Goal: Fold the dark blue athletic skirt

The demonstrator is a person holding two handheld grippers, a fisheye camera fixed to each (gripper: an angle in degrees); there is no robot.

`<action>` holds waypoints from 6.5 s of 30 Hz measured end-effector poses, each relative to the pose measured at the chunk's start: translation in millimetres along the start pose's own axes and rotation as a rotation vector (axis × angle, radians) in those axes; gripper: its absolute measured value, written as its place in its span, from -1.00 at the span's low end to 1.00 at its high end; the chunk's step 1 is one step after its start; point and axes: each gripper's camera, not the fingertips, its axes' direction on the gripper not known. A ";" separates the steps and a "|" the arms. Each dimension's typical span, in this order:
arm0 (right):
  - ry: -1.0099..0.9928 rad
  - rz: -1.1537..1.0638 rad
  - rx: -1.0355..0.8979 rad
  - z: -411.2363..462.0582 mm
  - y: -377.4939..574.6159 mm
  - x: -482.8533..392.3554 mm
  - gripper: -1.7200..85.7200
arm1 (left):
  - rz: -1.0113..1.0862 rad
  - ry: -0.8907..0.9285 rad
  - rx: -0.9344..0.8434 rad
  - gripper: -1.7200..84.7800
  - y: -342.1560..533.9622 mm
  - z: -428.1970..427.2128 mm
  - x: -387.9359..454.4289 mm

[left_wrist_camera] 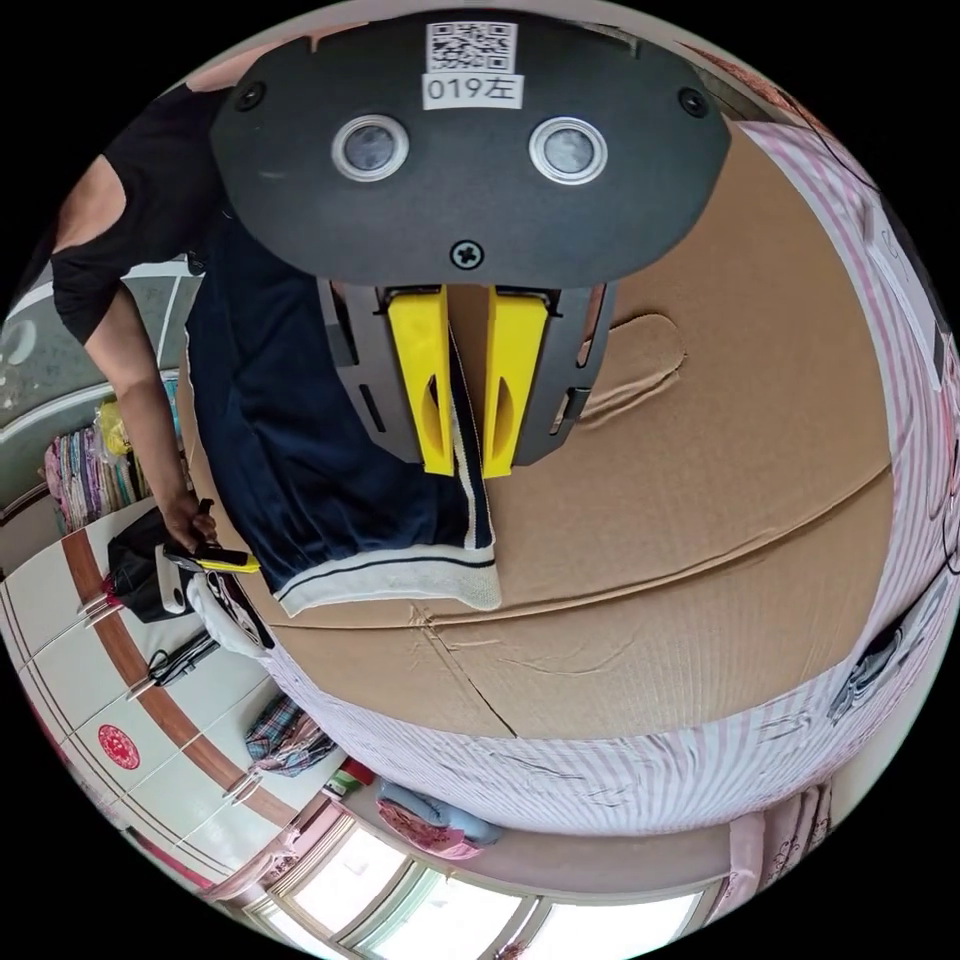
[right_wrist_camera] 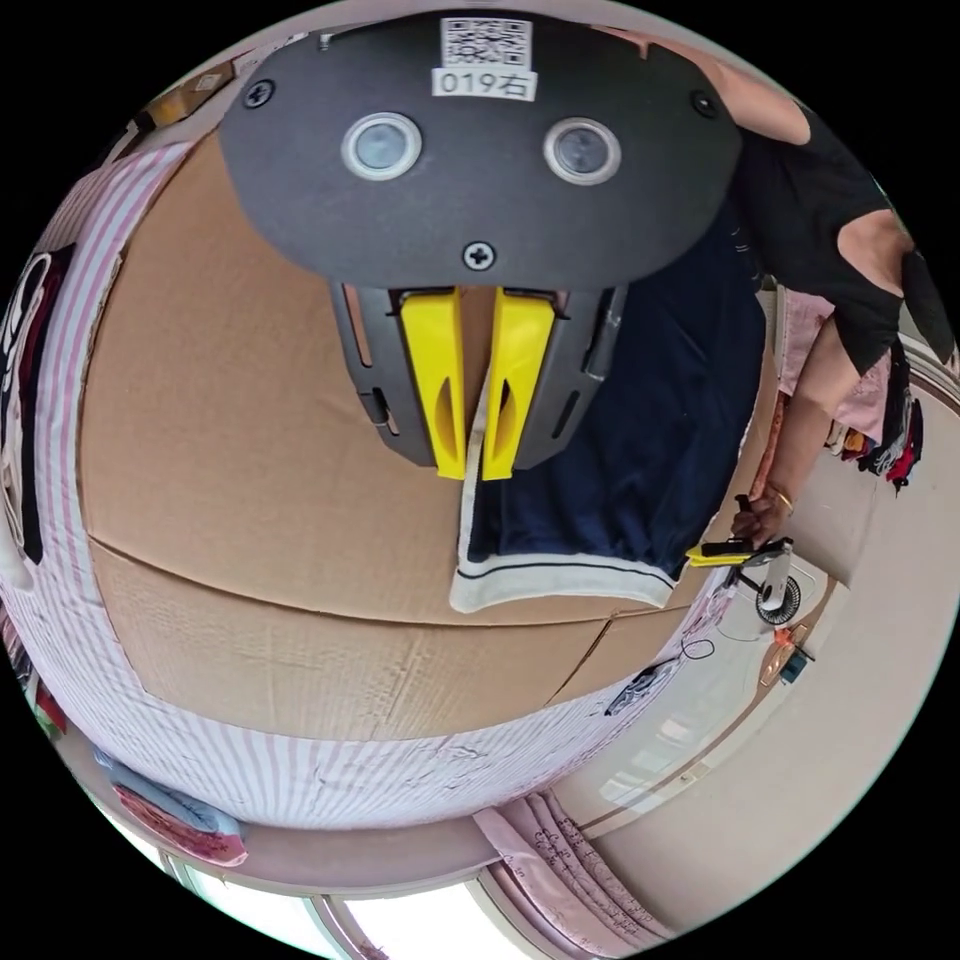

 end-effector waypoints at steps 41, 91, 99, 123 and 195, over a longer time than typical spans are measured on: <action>-0.192 -0.100 0.046 90.2 90.6 -82.4 -0.86 | 0.004 0.195 0.048 -0.93 29.6 62.7 -25.3; -0.165 -0.118 0.076 85.5 81.3 -102.7 -0.98 | -0.033 0.307 -0.045 -0.93 -6.8 141.1 -4.2; -0.192 -0.075 0.053 89.3 76.9 -99.3 -0.94 | -0.016 0.217 -0.098 -0.93 -18.1 142.9 16.1; -0.320 -0.093 -0.057 69.6 78.7 -74.2 -0.95 | 0.012 0.331 -0.148 -0.93 3.5 125.9 8.7; -0.311 0.243 0.171 -87.8 281.8 -75.4 -0.78 | -0.384 0.210 0.202 -0.93 311.5 -75.3 38.5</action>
